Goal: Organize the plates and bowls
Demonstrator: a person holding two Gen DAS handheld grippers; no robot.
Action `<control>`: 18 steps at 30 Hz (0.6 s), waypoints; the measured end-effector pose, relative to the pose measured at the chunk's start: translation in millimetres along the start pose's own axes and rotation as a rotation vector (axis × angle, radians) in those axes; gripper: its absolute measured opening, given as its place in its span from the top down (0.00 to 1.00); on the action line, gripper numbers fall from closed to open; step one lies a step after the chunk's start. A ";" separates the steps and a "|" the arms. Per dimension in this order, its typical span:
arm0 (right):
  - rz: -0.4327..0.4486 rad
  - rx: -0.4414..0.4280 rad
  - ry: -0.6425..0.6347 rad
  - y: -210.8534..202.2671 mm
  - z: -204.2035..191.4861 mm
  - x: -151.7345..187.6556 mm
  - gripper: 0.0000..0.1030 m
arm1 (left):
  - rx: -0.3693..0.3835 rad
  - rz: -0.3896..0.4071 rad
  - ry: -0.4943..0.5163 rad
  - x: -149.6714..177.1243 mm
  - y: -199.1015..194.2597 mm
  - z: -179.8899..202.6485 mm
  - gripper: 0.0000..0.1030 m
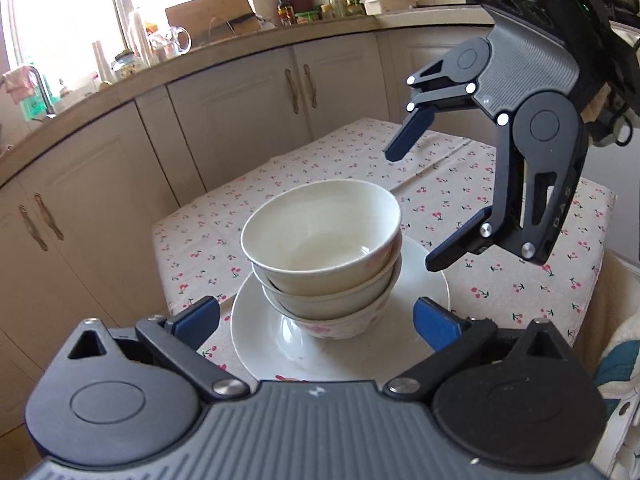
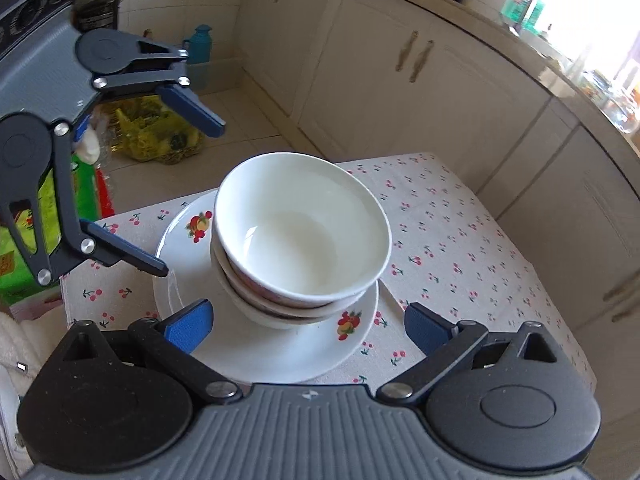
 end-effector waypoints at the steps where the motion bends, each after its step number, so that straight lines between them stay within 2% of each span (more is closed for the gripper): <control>1: 0.002 0.024 0.039 -5.3 1.8 1.8 0.00 | -0.019 0.007 -0.011 -2.1 -4.1 2.9 0.01; 6: 0.070 0.132 0.265 -34.0 11.8 21.0 0.00 | -0.138 0.028 -0.144 -12.5 -24.5 13.8 0.01; 9: 0.084 0.207 0.432 -43.9 14.8 40.5 0.00 | -0.182 -0.008 -0.272 -17.9 -34.0 19.6 0.01; 13: 0.124 0.257 0.639 -60.1 14.4 67.6 0.00 | -0.250 -0.018 -0.399 -22.9 -54.9 32.5 0.01; 16: 0.164 0.300 0.755 -77.2 15.9 89.1 0.00 | -0.302 -0.060 -0.428 -23.0 -59.6 37.6 0.01; 18: 0.162 0.331 0.772 -85.9 10.5 99.6 0.00 | -0.324 -0.066 -0.409 -24.5 -67.5 43.7 0.01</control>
Point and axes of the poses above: each gripper's, at about its wrist camera, not at the fingertips, and y roughly the way its jaws point, z to its right, x to its underside, the point moved 8 cm from there along y, roughly the way its jaws point, and after that the axes turned 13 degrees about y, right-handed, at the moved point
